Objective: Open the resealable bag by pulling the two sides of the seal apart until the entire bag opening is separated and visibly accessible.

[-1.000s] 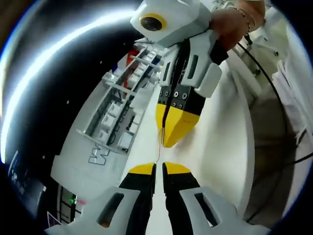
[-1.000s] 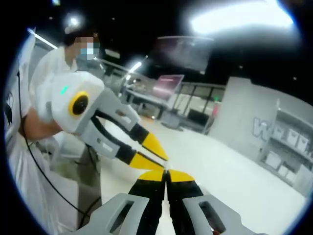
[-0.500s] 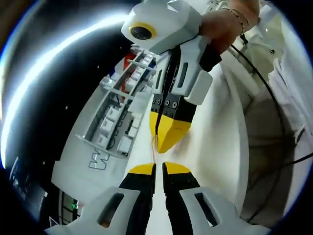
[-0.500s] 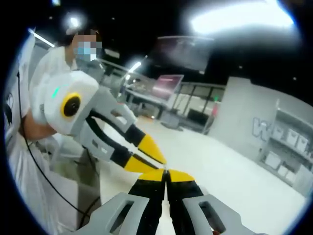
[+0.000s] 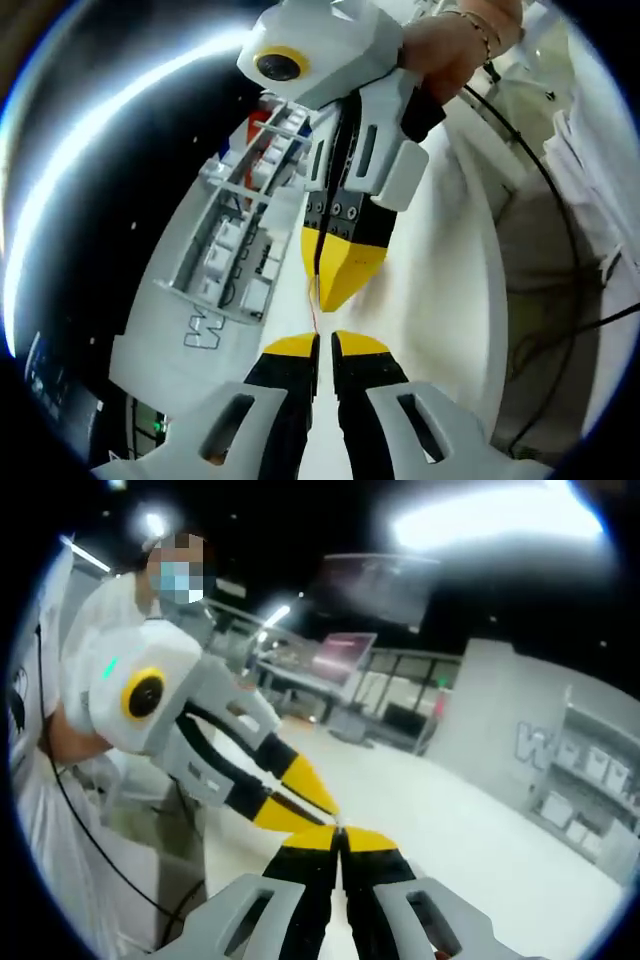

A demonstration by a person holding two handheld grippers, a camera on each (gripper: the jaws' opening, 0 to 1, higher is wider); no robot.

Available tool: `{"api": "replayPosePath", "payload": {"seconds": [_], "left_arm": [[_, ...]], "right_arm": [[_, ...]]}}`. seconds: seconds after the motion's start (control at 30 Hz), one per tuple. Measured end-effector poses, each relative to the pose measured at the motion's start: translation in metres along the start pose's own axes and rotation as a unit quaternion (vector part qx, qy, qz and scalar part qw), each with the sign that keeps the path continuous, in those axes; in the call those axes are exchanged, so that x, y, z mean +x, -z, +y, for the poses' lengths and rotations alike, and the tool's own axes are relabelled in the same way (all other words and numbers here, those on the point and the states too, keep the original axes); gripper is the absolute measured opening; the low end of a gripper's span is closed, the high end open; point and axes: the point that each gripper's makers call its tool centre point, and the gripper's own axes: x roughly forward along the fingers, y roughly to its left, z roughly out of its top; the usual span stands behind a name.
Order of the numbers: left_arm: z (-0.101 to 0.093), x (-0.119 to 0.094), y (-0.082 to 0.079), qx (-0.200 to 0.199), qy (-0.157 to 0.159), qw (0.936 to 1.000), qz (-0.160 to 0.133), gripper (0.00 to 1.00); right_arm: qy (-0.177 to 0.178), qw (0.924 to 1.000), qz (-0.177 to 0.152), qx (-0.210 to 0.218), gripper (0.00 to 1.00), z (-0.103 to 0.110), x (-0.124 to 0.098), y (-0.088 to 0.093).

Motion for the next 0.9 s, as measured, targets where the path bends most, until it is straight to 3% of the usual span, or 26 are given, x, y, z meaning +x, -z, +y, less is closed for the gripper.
{"api": "replayPosePath", "payload": {"seconds": [0.33, 0.9], "left_arm": [[-0.0019, -0.0029, -0.0017, -0.014, 0.009, 0.9998, -0.013, 0.02], [0.0009, 0.0013, 0.0061, -0.001, -0.005, 1.0, 0.007, 0.03]], "right_arm": [[0.001, 1.0, 0.0, 0.001, 0.0, -0.0011, 0.0, 0.0], [-0.006, 1.0, 0.001, 0.0, 0.0, 0.0038, 0.0004, 0.0001]]}}
